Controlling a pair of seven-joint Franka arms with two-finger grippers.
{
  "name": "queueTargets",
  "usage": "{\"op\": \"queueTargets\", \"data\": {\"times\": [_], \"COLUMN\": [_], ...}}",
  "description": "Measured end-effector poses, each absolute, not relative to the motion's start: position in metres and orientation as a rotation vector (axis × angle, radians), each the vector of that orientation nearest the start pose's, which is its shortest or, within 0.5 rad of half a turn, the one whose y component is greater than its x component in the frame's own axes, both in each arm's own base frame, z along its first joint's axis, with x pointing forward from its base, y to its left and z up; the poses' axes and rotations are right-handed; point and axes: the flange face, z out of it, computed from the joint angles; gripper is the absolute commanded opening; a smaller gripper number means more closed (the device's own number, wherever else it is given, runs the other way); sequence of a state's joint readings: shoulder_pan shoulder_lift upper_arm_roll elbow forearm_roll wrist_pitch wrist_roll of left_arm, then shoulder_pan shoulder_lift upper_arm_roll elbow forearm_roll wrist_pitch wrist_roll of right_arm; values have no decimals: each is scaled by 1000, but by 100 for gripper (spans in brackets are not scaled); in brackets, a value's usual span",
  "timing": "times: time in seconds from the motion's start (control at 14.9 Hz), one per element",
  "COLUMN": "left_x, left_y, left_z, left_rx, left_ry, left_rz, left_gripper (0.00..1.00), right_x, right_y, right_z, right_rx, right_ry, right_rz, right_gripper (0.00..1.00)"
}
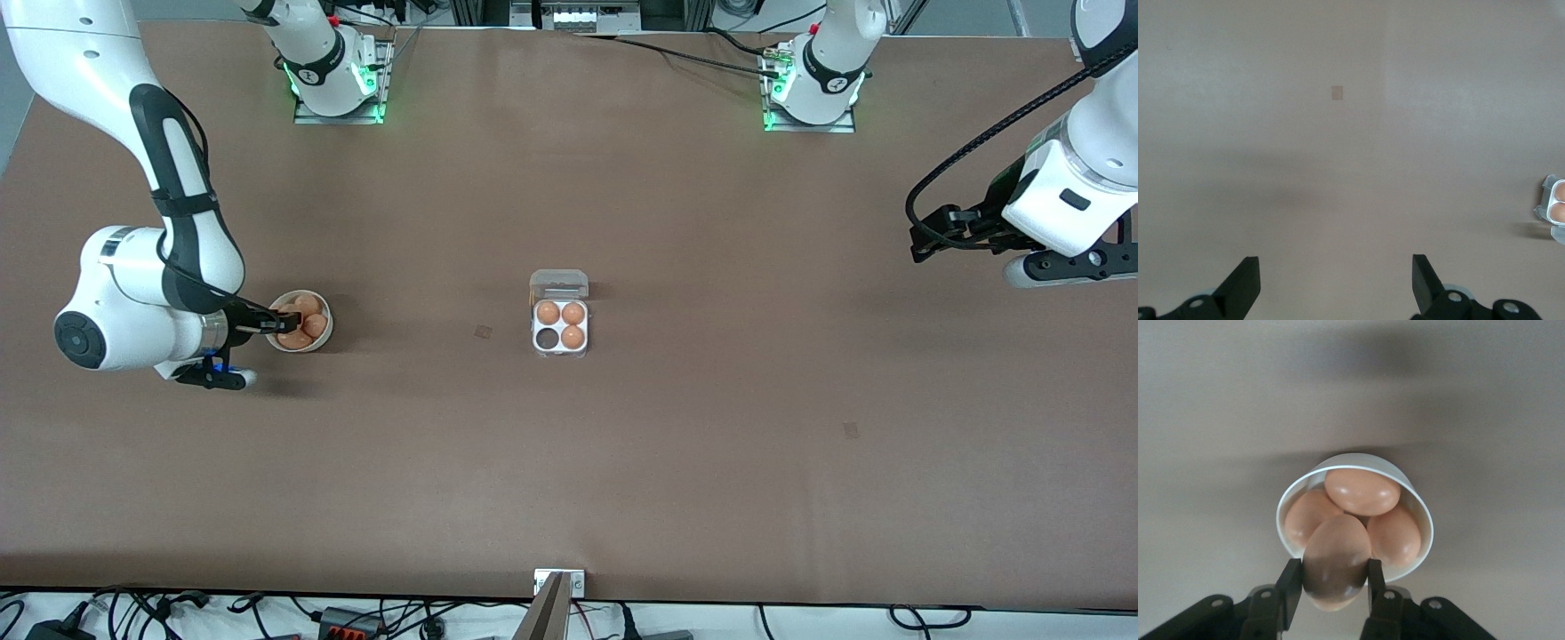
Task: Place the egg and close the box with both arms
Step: 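Lower the right gripper and grasp one brown egg from the bowl, then lift the egg and carry it to the clear egg carton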
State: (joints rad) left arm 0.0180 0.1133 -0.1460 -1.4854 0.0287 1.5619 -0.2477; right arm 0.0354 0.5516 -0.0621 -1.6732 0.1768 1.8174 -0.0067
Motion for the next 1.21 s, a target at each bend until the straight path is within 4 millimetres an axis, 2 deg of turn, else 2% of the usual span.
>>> {"op": "queueTargets", "data": {"times": [0.2, 0.4, 0.54, 0.74, 1.21], "left_x": [584, 584, 584, 584, 584], "left_y": [-67, -67, -67, -67, -67], "left_z": [600, 600, 600, 600, 600], "left_rx": [-3117, -3117, -3117, -3117, -3117], "left_ry": [-187, -187, -187, -188, -188], "left_rz": [51, 51, 51, 51, 51], "left_gripper": [100, 100, 100, 100, 100], "right_x": [642, 652, 657, 659, 650], "right_y": [4, 21, 46, 88, 193], "right_z": [282, 298, 306, 312, 313], "right_rx": [-2941, -2909, -2843, -2741, -2695], "right_ry": [39, -227, -361, -422, -576], "right_rz": [564, 480, 401, 319, 223], "right_gripper": [9, 9, 9, 9, 9]}}
